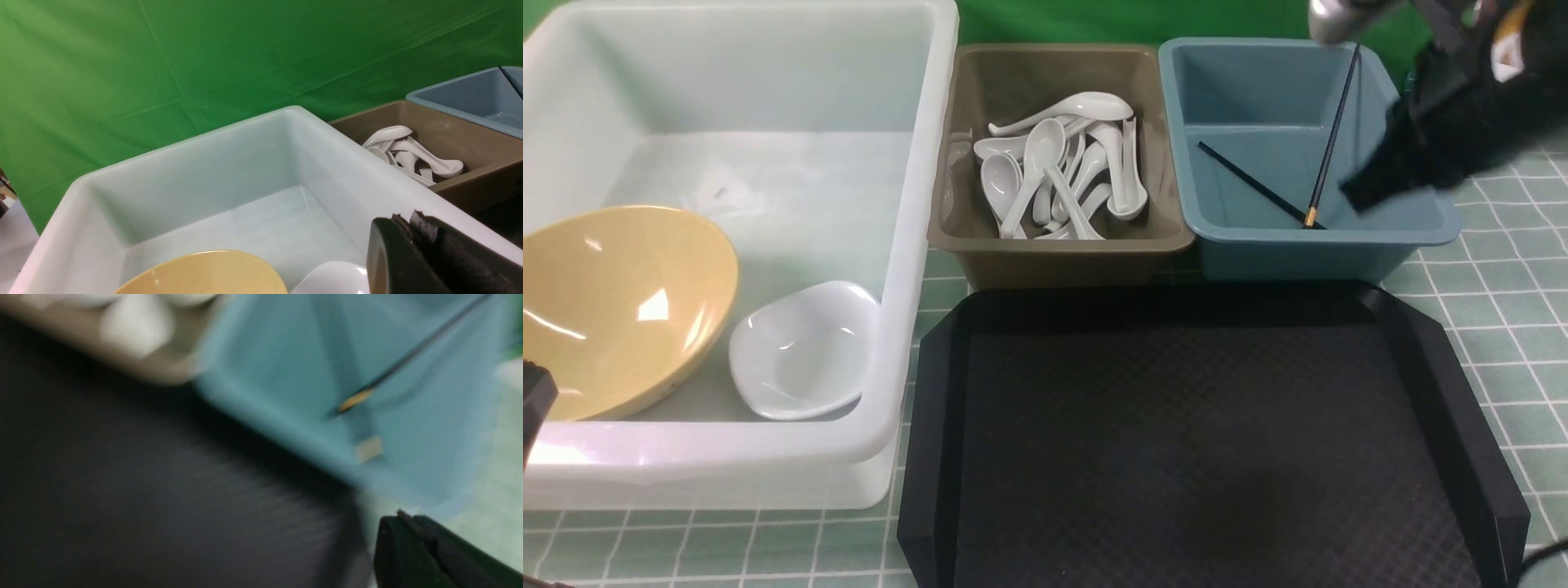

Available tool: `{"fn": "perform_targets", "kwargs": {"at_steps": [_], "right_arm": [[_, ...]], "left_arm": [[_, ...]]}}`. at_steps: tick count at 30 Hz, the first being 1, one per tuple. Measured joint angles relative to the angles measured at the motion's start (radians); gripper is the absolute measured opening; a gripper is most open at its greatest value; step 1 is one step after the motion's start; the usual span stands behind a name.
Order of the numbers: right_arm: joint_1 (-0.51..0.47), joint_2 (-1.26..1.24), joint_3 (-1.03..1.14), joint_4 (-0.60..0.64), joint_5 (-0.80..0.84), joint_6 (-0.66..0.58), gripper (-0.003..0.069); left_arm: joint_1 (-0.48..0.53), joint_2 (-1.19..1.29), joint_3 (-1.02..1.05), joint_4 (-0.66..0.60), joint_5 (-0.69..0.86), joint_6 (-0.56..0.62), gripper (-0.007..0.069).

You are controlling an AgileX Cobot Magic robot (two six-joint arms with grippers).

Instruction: On blue table put chopsticks spoon bowls plates into blue grey white boxes.

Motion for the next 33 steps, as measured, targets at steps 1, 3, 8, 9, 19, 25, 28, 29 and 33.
{"fn": "perform_targets", "kwargs": {"at_steps": [1,3,8,9,19,25,28,29,33], "right_arm": [[0.000,0.000,0.004,0.015,0.005,-0.009,0.0036],[0.000,-0.056,0.056,0.163,0.041,-0.115,0.0036],[0.000,-0.195,0.215,0.485,-0.008,-0.382,0.0036],[0.000,-0.250,0.273,0.585,-0.057,-0.473,0.0036],[0.000,-0.565,0.673,0.905,-0.263,-0.898,0.0037],[0.000,-0.700,0.688,0.654,-0.263,-0.893,0.0037],[0.000,-0.786,0.688,0.504,-0.263,-0.813,0.0037],[0.000,-0.809,0.688,0.451,-0.256,-0.766,0.0037],[0.000,-0.923,0.750,0.299,-0.279,-0.588,0.0037]], "left_arm": [[0.000,0.000,0.000,0.000,0.000,0.000,0.0002],[0.000,0.000,0.000,0.002,0.000,0.000,0.0002],[0.000,0.000,0.000,0.002,0.000,0.000,0.0002],[0.000,0.000,0.000,0.002,0.000,0.000,0.0002],[0.000,0.000,0.000,0.002,0.000,0.000,0.0002],[0.000,0.000,0.000,0.002,0.000,0.000,0.0002],[0.000,0.000,0.000,0.002,0.000,0.000,0.0002],[0.000,0.000,0.000,0.002,0.000,0.000,0.0002],[0.000,0.000,0.000,0.002,0.000,0.000,0.0002]]}}
